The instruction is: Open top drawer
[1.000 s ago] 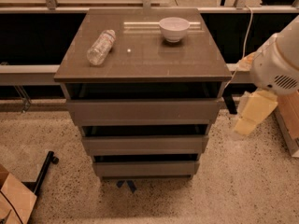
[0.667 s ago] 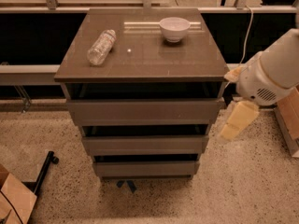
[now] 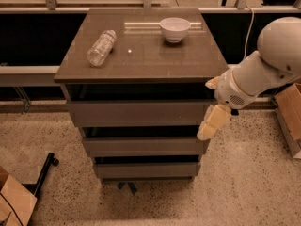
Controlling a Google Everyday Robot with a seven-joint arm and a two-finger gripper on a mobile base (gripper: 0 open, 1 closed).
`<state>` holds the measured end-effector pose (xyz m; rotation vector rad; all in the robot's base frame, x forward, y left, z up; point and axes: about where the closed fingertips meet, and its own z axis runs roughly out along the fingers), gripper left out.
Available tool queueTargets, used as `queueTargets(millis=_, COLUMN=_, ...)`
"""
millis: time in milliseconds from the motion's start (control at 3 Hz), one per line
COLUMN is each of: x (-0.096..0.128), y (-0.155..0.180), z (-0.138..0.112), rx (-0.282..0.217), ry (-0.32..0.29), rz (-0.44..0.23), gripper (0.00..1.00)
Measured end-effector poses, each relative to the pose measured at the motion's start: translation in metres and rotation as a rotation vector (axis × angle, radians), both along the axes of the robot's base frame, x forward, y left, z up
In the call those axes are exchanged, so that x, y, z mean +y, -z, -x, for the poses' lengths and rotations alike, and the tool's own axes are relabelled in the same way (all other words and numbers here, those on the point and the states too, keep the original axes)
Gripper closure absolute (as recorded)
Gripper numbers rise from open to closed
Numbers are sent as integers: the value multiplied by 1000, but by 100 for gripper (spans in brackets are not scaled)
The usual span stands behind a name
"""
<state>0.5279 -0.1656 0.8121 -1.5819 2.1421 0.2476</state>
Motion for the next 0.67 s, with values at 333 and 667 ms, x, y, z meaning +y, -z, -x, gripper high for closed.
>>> queueTargets(millis=333, x=0, y=8, z=-4, rx=9, ry=0, rz=-7, gripper=0)
queueTargets(millis=667, x=0, y=17, z=2, rx=33, ry=59, rz=-32, gripper=0)
